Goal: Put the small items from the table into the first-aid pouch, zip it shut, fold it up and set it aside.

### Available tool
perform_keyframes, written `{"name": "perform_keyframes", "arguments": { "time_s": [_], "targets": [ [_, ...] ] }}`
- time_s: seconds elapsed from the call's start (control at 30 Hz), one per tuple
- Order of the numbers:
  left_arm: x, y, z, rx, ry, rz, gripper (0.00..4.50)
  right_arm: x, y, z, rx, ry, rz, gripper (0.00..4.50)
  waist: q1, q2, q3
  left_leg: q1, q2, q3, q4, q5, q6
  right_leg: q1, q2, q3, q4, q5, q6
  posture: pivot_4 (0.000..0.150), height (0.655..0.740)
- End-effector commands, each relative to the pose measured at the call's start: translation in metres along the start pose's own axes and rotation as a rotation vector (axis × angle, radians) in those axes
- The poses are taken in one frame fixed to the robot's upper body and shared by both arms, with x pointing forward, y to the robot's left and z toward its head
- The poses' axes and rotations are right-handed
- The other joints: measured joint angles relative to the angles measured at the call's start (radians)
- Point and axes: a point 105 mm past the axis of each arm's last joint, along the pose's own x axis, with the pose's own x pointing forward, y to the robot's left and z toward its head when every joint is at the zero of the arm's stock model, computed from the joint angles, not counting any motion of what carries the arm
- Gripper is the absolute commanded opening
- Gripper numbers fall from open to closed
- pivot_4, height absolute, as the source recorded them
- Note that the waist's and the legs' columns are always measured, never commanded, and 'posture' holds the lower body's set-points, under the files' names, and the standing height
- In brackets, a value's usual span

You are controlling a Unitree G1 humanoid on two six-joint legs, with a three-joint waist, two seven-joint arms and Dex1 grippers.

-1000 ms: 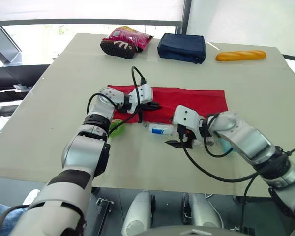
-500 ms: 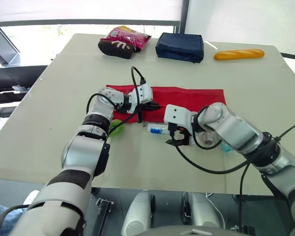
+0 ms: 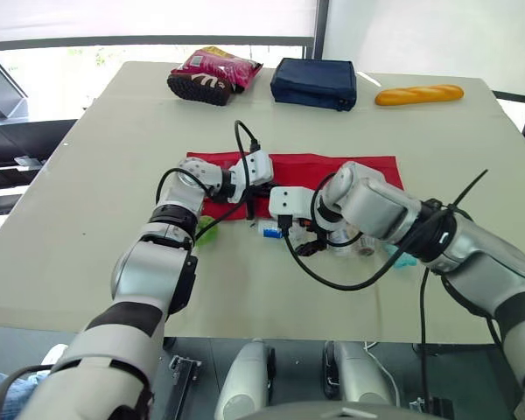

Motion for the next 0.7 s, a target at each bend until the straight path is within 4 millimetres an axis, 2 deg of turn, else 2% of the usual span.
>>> {"name": "perform_keyframes", "arguments": {
  "time_s": [0.03,0.1,0.2,0.23,0.3,0.33,0.43,0.5,0.6,0.7],
  "targets": [
    [0.002,0.003,0.008,0.027,-0.019,0.009,0.0,-0.006,-0.005,0.014,-0.044,-0.009,-0.018,3.98,0.0,0.0,0.0,0.0,0.0,0.0,0.0,0.0,0.0,0.0,0.0,0.0,0.0,0.0,0.0,0.15,0.7164],
    [0.004,0.002,0.007,0.026,-0.021,0.004,0.0,-0.005,-0.005,0.018,-0.049,-0.013,-0.017,3.26,0.001,0.0,0.0,0.0,0.0,0.0,0.0,0.0,0.0,0.0,0.0,0.0,0.0,0.0,0.0,0.15,0.7164],
    [0.004,0.002,0.008,0.026,-0.023,0.002,0.0,-0.004,-0.007,0.02,-0.052,-0.016,-0.02,1.85,0.001,0.0,0.0,0.0,0.0,0.0,0.0,0.0,0.0,0.0,0.0,0.0,0.0,0.0,0.0,0.15,0.7164],
    [0.004,0.002,0.009,0.026,-0.023,0.003,0.0,-0.004,-0.007,0.02,-0.052,-0.015,-0.022,1.22,0.001,0.0,0.0,0.0,0.0,0.0,0.0,0.0,0.0,0.0,0.0,0.0,0.0,0.0,0.0,0.15,0.7164],
    [0.004,0.003,0.01,0.027,-0.026,0.005,0.0,-0.007,-0.01,0.018,-0.045,-0.022,-0.029,0.58,0.001,0.0,0.0,0.0,0.0,0.0,0.0,0.0,0.0,0.0,0.0,0.0,0.0,0.0,0.0,0.15,0.7164],
    [0.004,0.004,0.011,0.027,-0.027,0.007,0.0,-0.009,-0.009,0.018,-0.028,-0.042,-0.018,0.11,0.001,0.0,0.0,0.0,0.0,0.0,0.0,0.0,0.0,0.0,0.0,0.0,0.0,0.0,0.0,0.15,0.7164],
    [0.003,0.005,0.012,0.026,-0.031,0.01,0.0,-0.017,-0.004,0.021,0.08,-0.163,0.046,0.01,0.002,0.0,0.0,0.0,0.0,0.0,0.0,0.0,0.0,0.0,0.0,0.0,0.0,0.0,0.0,0.15,0.7164],
    [0.003,0.005,0.013,0.024,-0.034,0.01,0.0,-0.021,-0.003,0.012,0.153,-0.196,0.076,0.01,0.003,0.0,0.0,0.0,0.0,0.0,0.0,0.0,0.0,0.0,0.0,0.0,0.0,0.0,0.0,0.15,0.7164],
    [0.003,0.005,0.014,0.023,-0.043,0.009,0.0,-0.026,0.004,-0.007,0.359,-0.249,0.146,0.01,0.004,0.0,0.0,-0.001,-0.001,0.0,0.0,0.0,0.0,0.0,-0.001,0.0,0.0,0.0,0.0,0.15,0.7164],
    [0.003,0.005,0.016,0.02,-0.057,0.007,0.0,-0.029,0.016,-0.016,0.577,-0.301,0.215,0.01,0.003,0.0,0.0,-0.001,-0.001,0.0,0.0,0.0,0.0,0.0,-0.001,0.0,0.0,0.0,0.0,0.15,0.7164]
  ]
}}
